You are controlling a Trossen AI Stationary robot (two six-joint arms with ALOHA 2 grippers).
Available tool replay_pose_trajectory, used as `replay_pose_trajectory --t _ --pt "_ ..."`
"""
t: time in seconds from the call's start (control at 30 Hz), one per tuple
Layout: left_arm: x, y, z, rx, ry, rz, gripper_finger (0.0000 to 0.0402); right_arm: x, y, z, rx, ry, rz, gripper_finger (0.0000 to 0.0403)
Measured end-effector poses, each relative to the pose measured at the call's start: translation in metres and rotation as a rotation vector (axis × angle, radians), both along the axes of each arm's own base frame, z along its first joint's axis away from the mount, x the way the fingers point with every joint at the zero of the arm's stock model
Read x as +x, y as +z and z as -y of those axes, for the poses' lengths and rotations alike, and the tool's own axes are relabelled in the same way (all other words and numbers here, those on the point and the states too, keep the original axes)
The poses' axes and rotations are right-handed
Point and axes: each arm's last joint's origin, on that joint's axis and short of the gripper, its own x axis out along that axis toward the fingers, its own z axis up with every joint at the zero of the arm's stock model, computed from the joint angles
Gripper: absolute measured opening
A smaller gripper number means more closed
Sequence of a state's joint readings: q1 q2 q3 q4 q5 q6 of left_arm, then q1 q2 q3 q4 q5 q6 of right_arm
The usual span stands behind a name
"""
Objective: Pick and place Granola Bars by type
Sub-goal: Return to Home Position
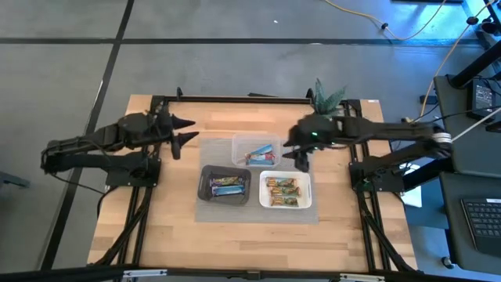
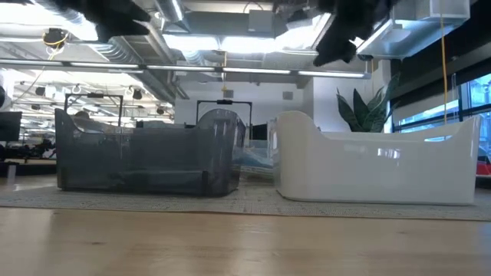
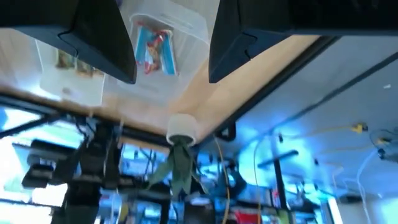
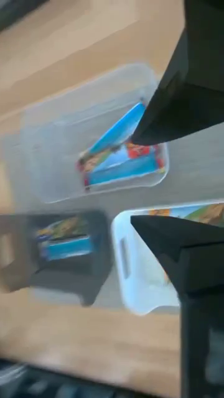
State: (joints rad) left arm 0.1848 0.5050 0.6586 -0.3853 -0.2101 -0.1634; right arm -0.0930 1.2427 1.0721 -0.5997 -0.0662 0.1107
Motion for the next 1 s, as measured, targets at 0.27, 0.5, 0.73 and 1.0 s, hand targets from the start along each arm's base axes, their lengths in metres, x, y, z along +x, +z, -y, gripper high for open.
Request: replay_pose_trajectory --t 0.27,0.5,0.73,1.0 --pt "-0.014 -0.027 0.002 -0.010 0.015 0.092 0.0193 -0.044 -0.039 -0.011 0.096 -0.013 0.337 0.0197" --pt "-0.014 -0.051 0.002 -0.015 0.035 0.096 0.0192 -0.069 -0.067 -0.012 0.127 -0.026 0.454 0.0197" --pt "-0.023 -0.066 0.003 -0.061 0.045 0.150 0.0193 -0.091 -0.083 -0.014 0.131 -0.021 0.611 0.0197" --pt "-0.034 -0.076 0.005 -0.050 0.045 0.216 0.0194 -0.113 -0.098 -0.011 0.172 -0.062 0.730 0.0197"
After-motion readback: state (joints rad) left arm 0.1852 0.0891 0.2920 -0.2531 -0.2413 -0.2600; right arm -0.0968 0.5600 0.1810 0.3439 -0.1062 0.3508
